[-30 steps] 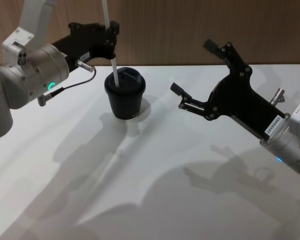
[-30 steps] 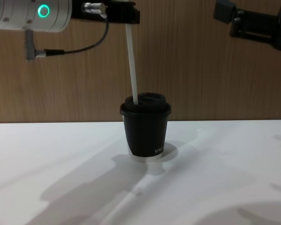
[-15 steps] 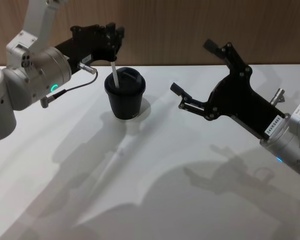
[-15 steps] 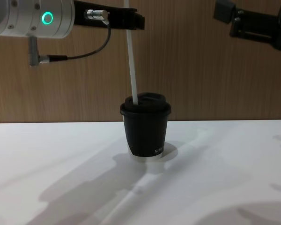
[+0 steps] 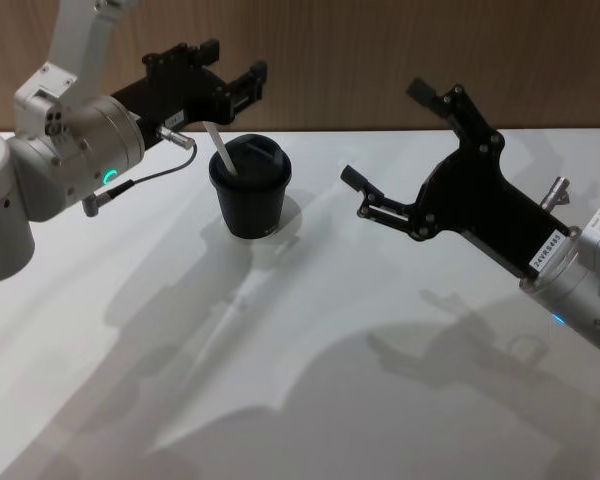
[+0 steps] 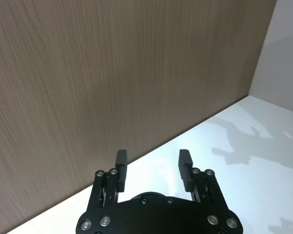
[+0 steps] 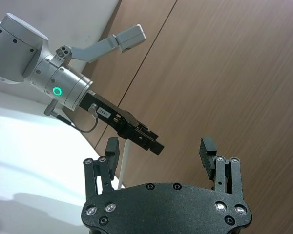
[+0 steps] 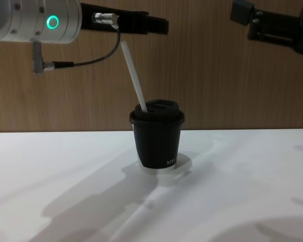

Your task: Pick up the straw with one hand, pass it to the other hand, and insert it into the cup.

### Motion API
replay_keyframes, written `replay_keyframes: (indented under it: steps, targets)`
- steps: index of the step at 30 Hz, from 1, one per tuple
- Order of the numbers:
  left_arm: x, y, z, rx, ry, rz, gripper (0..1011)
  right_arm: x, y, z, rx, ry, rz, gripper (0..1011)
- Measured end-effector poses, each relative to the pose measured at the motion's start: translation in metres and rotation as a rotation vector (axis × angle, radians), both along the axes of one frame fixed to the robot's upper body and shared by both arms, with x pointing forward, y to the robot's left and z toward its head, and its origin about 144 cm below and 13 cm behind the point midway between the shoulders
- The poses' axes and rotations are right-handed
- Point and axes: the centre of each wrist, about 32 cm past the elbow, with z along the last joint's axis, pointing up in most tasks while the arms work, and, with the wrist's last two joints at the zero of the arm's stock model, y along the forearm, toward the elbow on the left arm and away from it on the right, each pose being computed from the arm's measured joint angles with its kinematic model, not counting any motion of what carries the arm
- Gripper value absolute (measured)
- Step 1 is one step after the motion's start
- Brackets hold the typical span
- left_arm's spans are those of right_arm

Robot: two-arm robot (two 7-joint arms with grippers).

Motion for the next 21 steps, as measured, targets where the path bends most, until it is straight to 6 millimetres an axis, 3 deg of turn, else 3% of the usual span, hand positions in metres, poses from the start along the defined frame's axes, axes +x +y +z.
replay_keyframes:
  steps: [13, 21]
  targets:
    - [-0.001, 0.004, -0.007, -0.009, -0.013, -0.016, 993, -0.001, 0.004, 0.002, 0.033, 0.034, -0.014, 1001]
    - [-0.004, 0.010, -0.015, -0.023, -0.043, -0.039, 1000, -0.004, 0.012, 0.006, 0.095, 0.119, -0.050, 1001]
